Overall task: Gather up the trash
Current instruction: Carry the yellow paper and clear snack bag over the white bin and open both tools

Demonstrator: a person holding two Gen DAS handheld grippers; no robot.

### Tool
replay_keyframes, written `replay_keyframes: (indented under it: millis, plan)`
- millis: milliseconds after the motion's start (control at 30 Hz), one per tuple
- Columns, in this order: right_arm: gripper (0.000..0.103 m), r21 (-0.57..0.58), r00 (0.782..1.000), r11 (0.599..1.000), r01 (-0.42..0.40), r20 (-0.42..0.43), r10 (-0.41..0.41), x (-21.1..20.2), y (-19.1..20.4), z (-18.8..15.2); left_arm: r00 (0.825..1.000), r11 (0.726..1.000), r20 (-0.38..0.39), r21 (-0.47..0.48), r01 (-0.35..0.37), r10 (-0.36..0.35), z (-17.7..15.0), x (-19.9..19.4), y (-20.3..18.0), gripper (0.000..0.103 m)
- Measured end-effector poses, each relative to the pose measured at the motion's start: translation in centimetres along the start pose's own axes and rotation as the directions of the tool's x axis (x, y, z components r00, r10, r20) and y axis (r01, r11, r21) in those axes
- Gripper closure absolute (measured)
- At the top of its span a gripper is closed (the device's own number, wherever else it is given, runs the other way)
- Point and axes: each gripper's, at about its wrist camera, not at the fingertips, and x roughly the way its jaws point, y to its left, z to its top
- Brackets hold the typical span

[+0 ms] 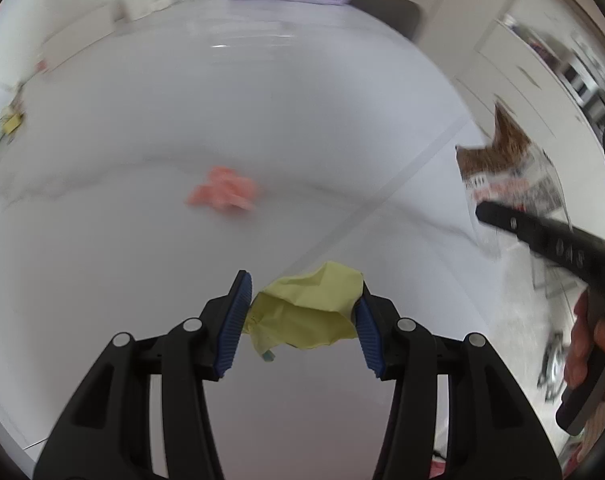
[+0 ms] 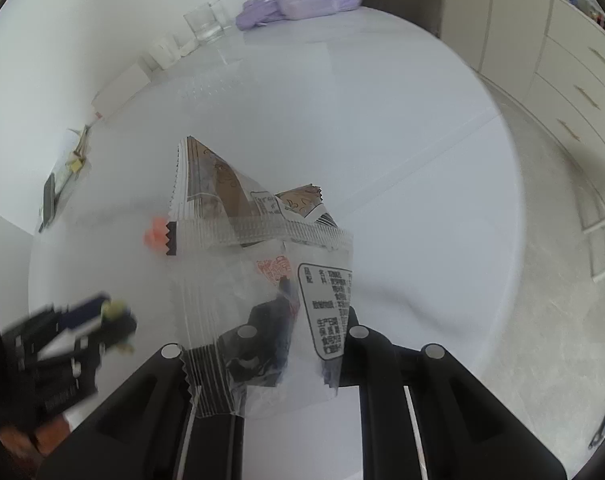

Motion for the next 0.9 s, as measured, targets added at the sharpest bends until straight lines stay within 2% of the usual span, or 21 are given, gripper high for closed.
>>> replay_keyframes:
  millis: [200,400,533,600,700,900]
  plan:
    - [0.09,0.051,0.999,0.998,0.045,0.021,-0.047,-5.9,-3.4,-7.0,0.995,0.988,-0.056,0.121,0.091,-0.085,-3.9,-1.2,-7.1,0.054]
    - [0.09,0.11,0.997,0.993,0.049,0.054,-0.055,-9.1,-6.5,-12.1,0.992,0.958,-0.071,0.261,0.119,-0.104,-6.1,-1.9,-13.9,0.054]
    - [0.088,0.121,0.997,0.991,0.06,0.048,-0.067,-10.3,-8.7,-15.0,0.992,0.945,-0.071,0.304,0.12,-0.103,-6.8,-1.9,-17.1,0.054]
    - [0.087,0.111,0.997,0.991,0.072,0.024,-0.075,-10.4,-9.8,-17.1,0.993,0.942,-0.07,0.315,0.115,-0.097,-7.9,-2.5,-18.2,0.054]
    - [0.087,0.093,0.998,0.995,0.049,-0.043,-0.045,-8.8,-11.2,-20.4,0.993,0.943,-0.075,0.315,0.105,-0.086,-8.8,-2.7,-18.8,0.054]
    - [0.085,0.06,0.974,0.998,-0.003,-0.227,0.017,-1.2,-13.2,-26.9,0.991,0.937,-0.115,0.335,0.101,-0.066,-10.9,-1.9,-20.8,0.054]
